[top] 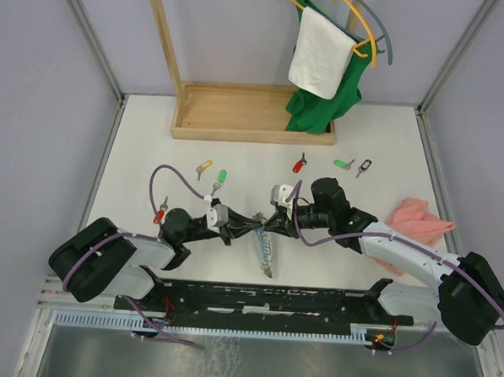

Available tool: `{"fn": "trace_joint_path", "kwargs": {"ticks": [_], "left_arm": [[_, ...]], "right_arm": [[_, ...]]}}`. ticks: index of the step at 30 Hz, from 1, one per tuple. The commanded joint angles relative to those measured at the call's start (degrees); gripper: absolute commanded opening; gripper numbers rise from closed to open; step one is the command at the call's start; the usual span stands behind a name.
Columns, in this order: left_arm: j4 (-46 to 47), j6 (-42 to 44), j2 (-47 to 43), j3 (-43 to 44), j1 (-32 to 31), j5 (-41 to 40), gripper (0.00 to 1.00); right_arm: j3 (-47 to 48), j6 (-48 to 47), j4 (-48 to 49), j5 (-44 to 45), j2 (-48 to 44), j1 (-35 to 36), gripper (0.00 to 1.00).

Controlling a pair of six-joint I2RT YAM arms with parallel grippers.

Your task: Put the keys on the keyring

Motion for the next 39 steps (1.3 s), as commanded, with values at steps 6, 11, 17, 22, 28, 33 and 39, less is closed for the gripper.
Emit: {"fn": "trace_joint_path", "kwargs": {"ticks": [6, 11, 17, 22, 28, 33, 39], "left_arm": [[5.78, -1.68, -0.53, 0.61, -0.11, 2.77, 0.03], [5.37, -1.67, -0.84, 0.69, -0.07, 3.7, 0.03], [5.24, -1.84, -0.63, 1.0, -0.07, 3.94, 0.03], [4.66, -1.58, -1.18, 0.79, -0.04, 2.48, 0.03], [-5.57, 2.02, -3.84, 2.32, -0.07, 0.41, 0.11], [-13.67, 4.61, -6.43, 3.75, -0.08, 0.48, 0.23], [-14.06, 3.97, -6.02, 4.46, -0.07, 1.03, 0.31]], "right_arm": [[3.41, -0.23, 4.04, -2.26, -0.16, 0.05, 0.22], [3.27, -0.33, 3.98, -1.74, -0.63, -0.35, 0.24], [3.59, -0.43, 3.53, -4.04, -0.57, -0.33, 0.21], [5.25, -3.08, -1.99, -5.07, -0.05, -0.34, 0.05], [12.72, -7.42, -17.59, -1.85, 1.07, -0.35, 0.01], [22.68, -9.35, -34.31, 2.45, 5.01, 0.09, 0.01], [32.73, -13.4, -49.61, 9.1, 11.08, 2.72, 0.01]]}}
